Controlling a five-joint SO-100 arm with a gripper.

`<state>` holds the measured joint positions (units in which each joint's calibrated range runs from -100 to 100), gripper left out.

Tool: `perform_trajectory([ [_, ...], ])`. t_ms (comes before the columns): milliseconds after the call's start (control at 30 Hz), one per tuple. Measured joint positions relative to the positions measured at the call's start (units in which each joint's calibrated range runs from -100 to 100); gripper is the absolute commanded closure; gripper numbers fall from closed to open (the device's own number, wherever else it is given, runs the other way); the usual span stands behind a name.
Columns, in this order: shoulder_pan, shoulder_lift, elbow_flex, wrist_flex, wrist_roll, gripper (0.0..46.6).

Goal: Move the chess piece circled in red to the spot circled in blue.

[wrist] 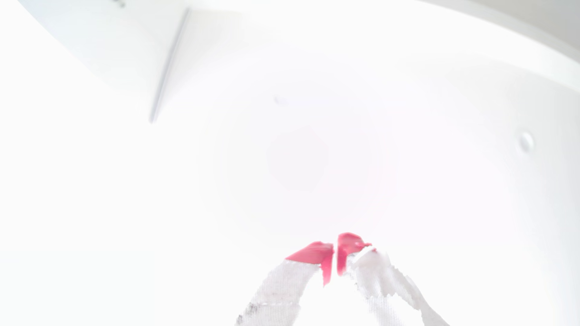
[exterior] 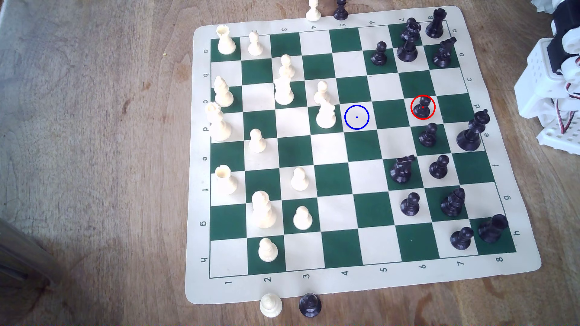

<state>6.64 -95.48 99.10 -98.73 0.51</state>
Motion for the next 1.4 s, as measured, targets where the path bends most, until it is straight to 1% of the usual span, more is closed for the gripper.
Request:
perform_trajectory([
  [600,0.00,0.00,0.00,0.00,0.00,46.4],
  [633,0.00,0.00,0.00,0.00,0.00,46.0],
  [667,0.00,0.00,0.00,0.00,0.00,40.4],
  [700,0.00,0.00,0.00,0.00,0.00,36.5],
  [733,0.00,0.00,0.00,0.56,0.00,36.2],
  [767,0.00,0.00,0.00,2.39,0.20,39.6],
  [800,0.00,0.00,0.00,9.08,0.05,46.5],
  [867,-0.37,0.00,0.00,16.89,0.24,46.5],
  [900,-1.40,0.00,0.00,21.43,0.83,46.5],
  [933,-2.36,0.00,0.00,26.93,2.00,46.5],
  [967,-3.17,0.00,0.00,38.49,4.74,46.5],
  [1000,-3.32,0.00,0.00,44.38,5.52,46.5],
  [1067,-3.32,0.08,0.00,53.15,6.15,46.5],
  [1100,-3.32,0.08,0.00,63.75,6.25,46.5],
  [1167,-3.10,0.25,0.00,73.86,6.01,46.5],
  [1233,-2.65,0.17,-0.81,84.86,4.93,45.9],
  [1267,-2.36,0.25,-1.90,95.54,3.96,45.9],
  [1333,-2.06,0.59,-3.25,105.10,2.83,45.0],
  [1367,-2.06,0.67,-4.61,109.72,2.00,43.4],
  [1400,-2.65,0.59,-8.59,118.09,0.78,42.7],
])
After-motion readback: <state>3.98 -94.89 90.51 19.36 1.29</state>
